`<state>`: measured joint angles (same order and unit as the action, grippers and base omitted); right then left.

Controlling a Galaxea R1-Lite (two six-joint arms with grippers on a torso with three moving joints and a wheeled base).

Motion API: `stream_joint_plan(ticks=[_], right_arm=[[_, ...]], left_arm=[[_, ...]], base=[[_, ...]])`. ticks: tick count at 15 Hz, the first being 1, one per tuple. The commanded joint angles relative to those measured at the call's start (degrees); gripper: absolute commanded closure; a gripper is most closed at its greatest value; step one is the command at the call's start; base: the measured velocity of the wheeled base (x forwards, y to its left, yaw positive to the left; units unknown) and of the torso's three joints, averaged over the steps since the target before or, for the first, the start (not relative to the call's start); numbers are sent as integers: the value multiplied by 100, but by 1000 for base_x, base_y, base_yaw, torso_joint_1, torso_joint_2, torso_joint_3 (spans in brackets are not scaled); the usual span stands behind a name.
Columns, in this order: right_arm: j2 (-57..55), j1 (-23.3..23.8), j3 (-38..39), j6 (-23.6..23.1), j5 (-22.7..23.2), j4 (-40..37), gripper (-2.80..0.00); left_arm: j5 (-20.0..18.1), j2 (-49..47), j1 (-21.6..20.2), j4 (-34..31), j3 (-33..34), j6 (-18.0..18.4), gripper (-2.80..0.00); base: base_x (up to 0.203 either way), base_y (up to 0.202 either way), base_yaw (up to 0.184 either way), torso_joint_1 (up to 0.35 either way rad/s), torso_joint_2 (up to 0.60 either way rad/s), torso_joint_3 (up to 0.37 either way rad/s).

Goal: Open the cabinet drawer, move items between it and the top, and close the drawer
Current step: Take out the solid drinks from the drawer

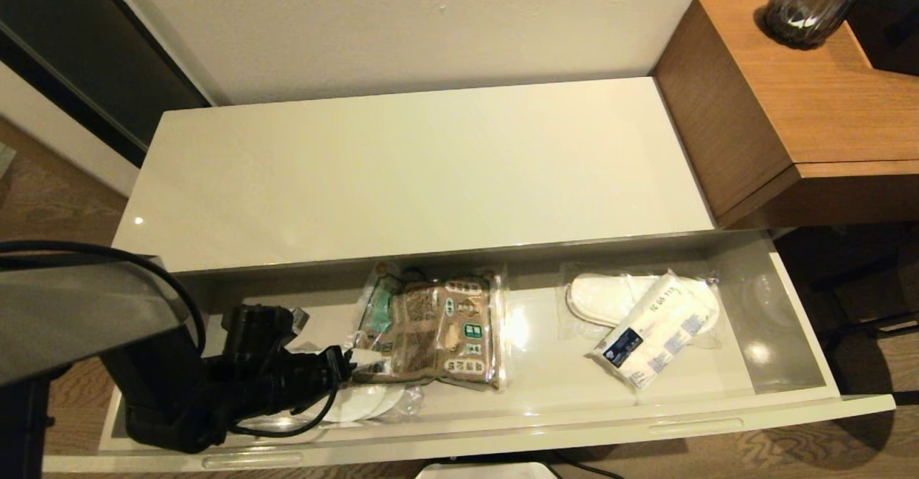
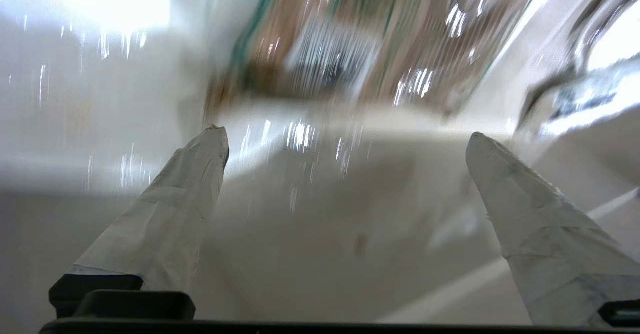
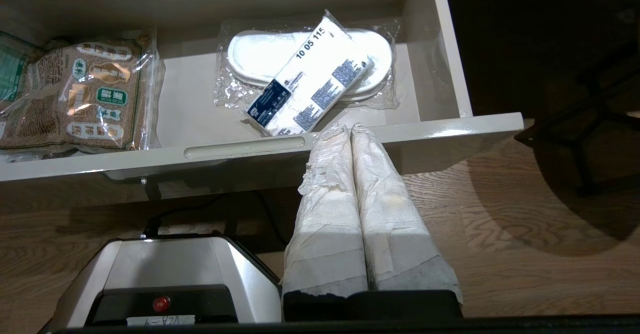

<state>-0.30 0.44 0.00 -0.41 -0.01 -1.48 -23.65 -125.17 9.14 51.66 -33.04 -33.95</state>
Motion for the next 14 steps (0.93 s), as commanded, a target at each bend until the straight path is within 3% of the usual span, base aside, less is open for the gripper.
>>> stream_joint_plan(ticks=[1, 3, 6, 10, 14], right_arm=[[-5, 0, 0, -2, 1, -2, 0], [-5, 0, 9, -2, 1, -2, 0], [-5, 0, 0, -2, 1, -2, 0], [-5, 0, 8, -2, 1, -2, 0], [-5, 0, 0, -2, 1, -2, 0]], left_arm=[[88, -463, 2, 163, -608, 1, -280], [224, -652, -40, 124, -1371, 26, -280], [302, -658, -185, -697, -2174, 166, -280], [308, -544, -230, -1214, -2163, 175, -280], [317, -451, -231, -1203, -2014, 147, -280]], base=[[0, 0, 0, 0, 0, 0], [0, 0, 0, 0, 0, 0], [0, 0, 0, 0, 0, 0], [0, 0, 0, 0, 0, 0], [0, 0, 0, 0, 0, 0]])
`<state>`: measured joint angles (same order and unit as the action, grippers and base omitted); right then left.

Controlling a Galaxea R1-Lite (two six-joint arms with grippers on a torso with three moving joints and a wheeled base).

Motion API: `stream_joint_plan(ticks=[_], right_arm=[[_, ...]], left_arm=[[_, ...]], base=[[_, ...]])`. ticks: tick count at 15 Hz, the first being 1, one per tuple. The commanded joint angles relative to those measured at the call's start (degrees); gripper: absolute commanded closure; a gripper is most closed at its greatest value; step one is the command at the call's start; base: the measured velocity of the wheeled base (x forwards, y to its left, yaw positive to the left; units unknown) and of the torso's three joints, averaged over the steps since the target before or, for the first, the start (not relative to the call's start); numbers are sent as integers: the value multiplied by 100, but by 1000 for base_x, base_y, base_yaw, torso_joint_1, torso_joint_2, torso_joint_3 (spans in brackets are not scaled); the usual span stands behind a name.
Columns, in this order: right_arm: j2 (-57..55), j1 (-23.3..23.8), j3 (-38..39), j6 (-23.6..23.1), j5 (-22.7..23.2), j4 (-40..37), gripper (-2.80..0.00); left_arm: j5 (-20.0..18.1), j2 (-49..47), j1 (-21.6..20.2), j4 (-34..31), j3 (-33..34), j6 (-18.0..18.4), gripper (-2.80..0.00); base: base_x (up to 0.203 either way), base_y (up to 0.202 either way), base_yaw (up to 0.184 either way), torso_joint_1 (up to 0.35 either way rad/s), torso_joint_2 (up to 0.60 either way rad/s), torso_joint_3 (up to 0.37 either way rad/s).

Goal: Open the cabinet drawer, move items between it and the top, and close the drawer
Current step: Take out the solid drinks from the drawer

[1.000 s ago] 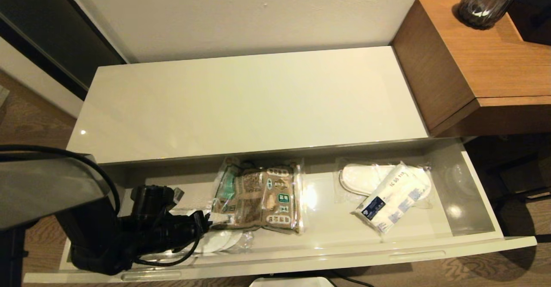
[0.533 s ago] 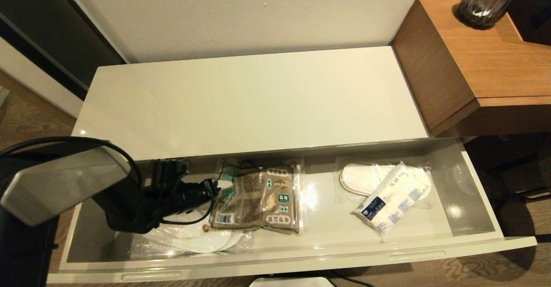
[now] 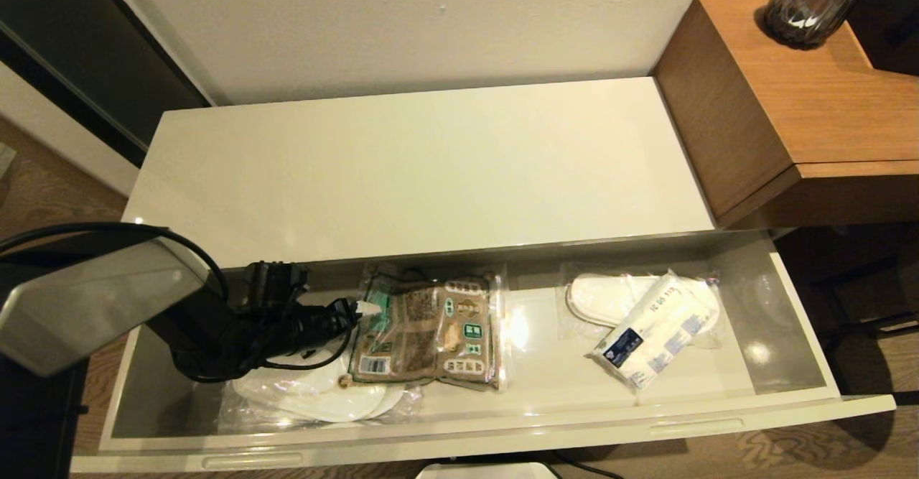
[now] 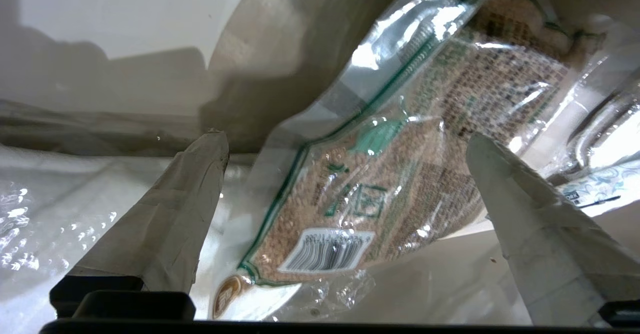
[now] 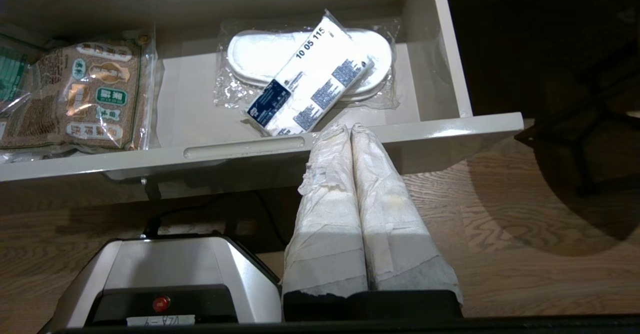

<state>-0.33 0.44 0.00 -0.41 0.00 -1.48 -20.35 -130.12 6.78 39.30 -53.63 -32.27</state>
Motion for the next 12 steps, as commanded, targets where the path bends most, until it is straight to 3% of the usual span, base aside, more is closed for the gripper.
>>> stream_joint_plan(ticks=[1, 5, 7, 10, 12], right_arm=[[-2, 0, 8, -2, 0, -1, 0], [-2, 0, 0, -2, 0, -1, 0], [-2, 0, 3, -2, 0, -1, 0], [-2, 0, 4, -2, 0, -1, 0], [-2, 0, 6, -2, 0, -1, 0]], left_arm=[[-12, -46, 7, 66, 72, -3, -280], [-144, -324, 23, 505, 254, -71, -280], [-328, -481, 20, 1208, 543, -164, -280], [-1091, -578, -63, 2252, 909, -912, -280], [-1290, -514, -140, 2316, 936, -1021, -280]], base=[[0, 0, 0, 0, 0, 0], [0, 0, 0, 0, 0, 0], [0, 0, 0, 0, 0, 0], [0, 0, 0, 0, 0, 0], [0, 0, 0, 0, 0, 0]])
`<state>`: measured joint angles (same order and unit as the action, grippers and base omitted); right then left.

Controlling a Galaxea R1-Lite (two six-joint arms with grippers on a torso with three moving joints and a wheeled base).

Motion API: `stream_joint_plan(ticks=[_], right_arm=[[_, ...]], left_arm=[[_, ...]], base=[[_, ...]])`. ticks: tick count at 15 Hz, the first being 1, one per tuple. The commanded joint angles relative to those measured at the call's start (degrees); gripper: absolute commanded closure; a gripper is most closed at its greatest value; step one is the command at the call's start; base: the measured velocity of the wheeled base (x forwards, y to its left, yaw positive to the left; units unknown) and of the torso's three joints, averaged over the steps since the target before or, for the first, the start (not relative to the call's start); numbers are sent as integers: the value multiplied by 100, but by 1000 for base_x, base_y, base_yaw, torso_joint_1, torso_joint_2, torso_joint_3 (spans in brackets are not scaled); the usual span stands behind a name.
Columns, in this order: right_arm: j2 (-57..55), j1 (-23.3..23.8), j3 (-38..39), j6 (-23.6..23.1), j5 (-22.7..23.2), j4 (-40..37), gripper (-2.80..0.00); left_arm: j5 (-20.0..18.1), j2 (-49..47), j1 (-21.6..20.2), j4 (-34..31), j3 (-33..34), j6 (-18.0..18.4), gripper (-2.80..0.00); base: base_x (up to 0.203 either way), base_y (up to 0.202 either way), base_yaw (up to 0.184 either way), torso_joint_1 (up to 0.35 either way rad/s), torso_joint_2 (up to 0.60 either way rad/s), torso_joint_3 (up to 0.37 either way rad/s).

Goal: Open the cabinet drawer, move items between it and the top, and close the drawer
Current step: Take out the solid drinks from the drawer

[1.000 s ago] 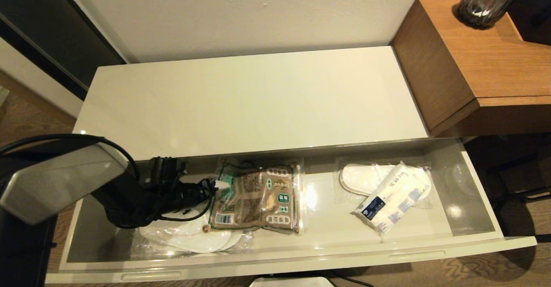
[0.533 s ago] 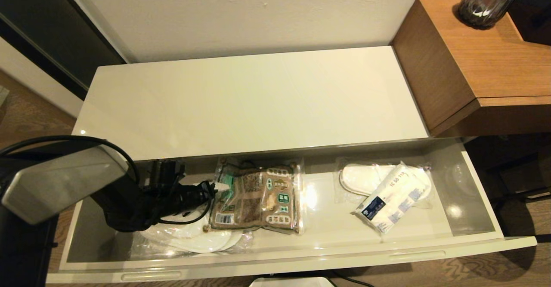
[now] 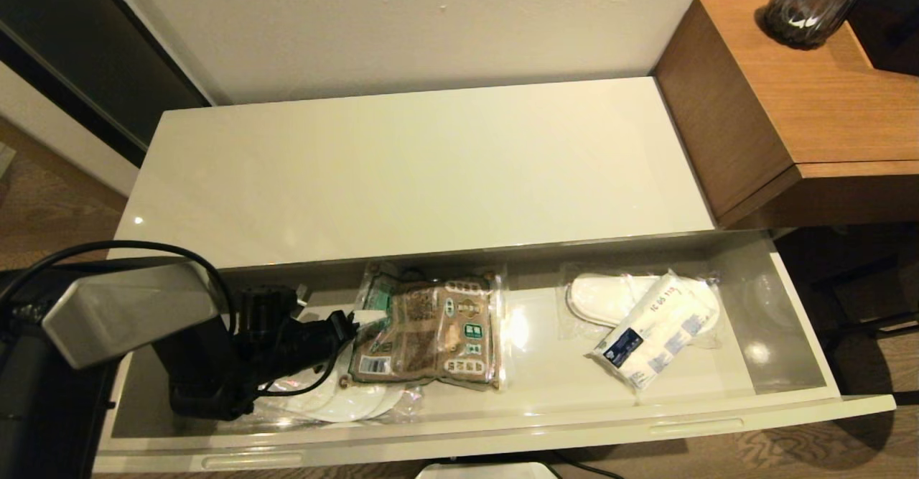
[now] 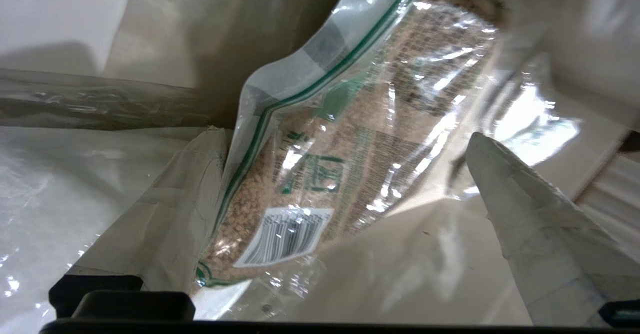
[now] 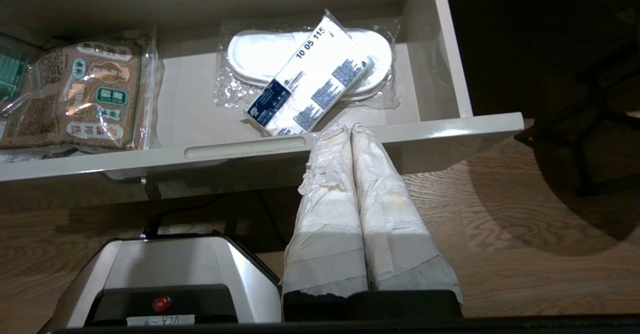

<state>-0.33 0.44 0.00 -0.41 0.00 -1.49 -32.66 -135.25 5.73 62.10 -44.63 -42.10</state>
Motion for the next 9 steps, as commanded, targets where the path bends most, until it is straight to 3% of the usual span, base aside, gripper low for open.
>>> stream_joint_plan(ticks=[1, 3, 7, 9], right_arm=[[-10, 0, 0, -2, 0, -1, 0], [-2, 0, 6, -2, 0, -1, 0], [-2, 0, 1, -2, 0, -1, 0], [-2, 0, 0, -2, 0, -1, 0]], left_arm=[[-197, -27, -37, 58, 38, -112, -280], [-372, -80, -63, 74, 25, -117, -280], [-353, -252, -80, 46, -315, -35, -280], [-355, -446, -67, -29, -499, 276, -280]], base=[[0, 0, 0, 0, 0, 0], [0, 0, 0, 0, 0, 0], [0, 0, 0, 0, 0, 0], [0, 0, 0, 0, 0, 0]])
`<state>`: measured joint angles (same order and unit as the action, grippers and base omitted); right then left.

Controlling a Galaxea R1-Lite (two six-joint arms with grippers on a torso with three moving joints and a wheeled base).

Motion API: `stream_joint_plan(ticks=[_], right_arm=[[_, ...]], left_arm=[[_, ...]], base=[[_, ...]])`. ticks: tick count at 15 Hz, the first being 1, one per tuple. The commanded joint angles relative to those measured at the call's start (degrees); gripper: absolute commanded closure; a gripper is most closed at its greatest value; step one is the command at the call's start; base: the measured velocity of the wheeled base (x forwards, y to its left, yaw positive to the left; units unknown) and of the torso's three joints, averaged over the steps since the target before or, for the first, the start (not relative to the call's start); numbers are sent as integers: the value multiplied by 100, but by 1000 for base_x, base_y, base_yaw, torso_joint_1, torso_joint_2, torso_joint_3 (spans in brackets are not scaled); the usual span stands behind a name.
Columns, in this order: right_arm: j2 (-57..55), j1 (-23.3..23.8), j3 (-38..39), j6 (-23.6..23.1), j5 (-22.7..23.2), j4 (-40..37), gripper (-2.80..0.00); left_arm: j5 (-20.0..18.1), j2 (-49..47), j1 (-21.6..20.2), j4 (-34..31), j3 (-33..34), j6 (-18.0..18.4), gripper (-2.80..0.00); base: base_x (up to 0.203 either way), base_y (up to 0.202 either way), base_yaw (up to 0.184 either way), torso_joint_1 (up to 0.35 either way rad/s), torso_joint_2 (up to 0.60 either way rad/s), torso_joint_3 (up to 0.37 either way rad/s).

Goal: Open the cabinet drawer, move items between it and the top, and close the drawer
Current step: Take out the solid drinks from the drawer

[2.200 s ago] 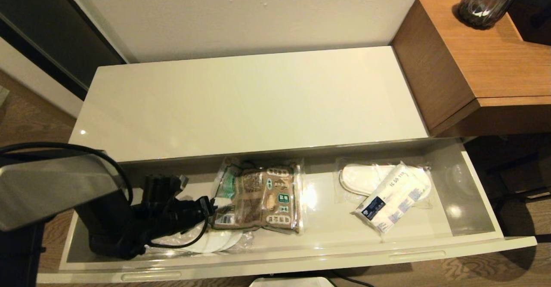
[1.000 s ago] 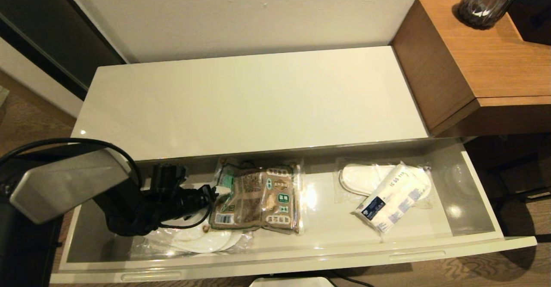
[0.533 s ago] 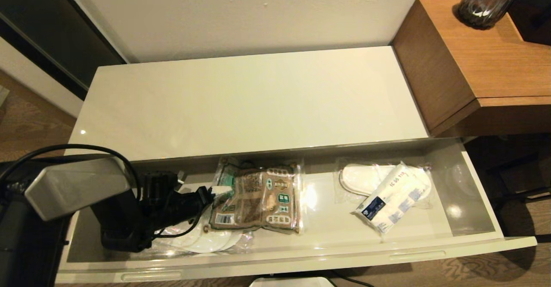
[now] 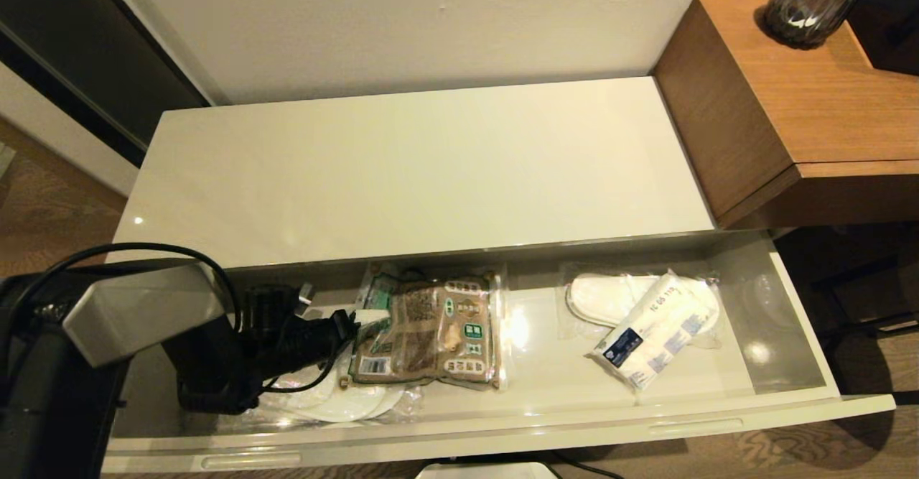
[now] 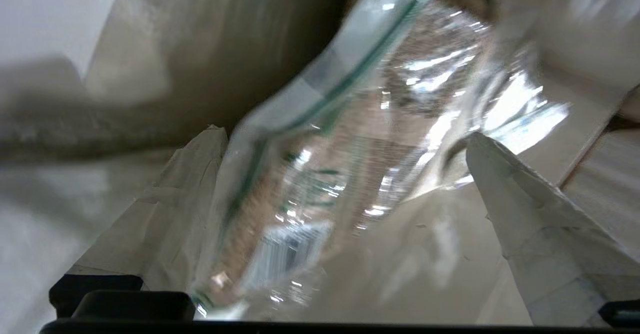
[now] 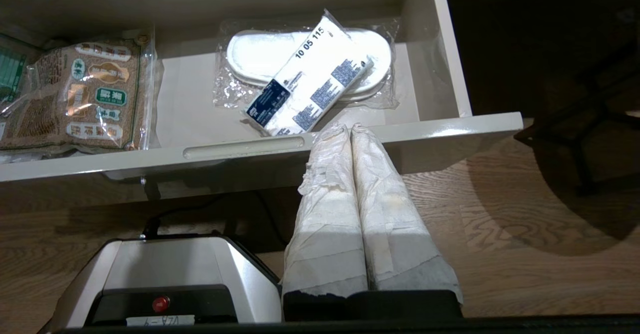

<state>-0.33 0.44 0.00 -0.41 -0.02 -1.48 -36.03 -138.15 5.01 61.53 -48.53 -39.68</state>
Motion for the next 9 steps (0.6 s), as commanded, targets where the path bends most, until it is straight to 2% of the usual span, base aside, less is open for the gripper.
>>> stream_joint_plan(ticks=[1, 3, 6, 7, 9], right_arm=[[-2, 0, 0, -2, 2, -2, 0], [-2, 0, 0, -2, 2, -2, 0], [-2, 0, 0, -2, 2, -2, 0], [-2, 0, 1, -2, 2, -2, 0], [-2, 0, 9, -2, 2, -2, 0]], left_arm=[[-18, -160, 8, -122, -188, 47, -280], [-3, -215, 9, -431, -373, 45, -280], [61, -283, 18, -507, -489, 48, -280], [70, -283, 18, -561, -508, 48, 0], [70, -274, 18, -643, -553, 48, 0]], base=[[0, 0, 0, 0, 0, 0], [0, 0, 0, 0, 0, 0], [0, 0, 0, 0, 0, 0], [0, 0, 0, 0, 0, 0], [0, 0, 0, 0, 0, 0]])
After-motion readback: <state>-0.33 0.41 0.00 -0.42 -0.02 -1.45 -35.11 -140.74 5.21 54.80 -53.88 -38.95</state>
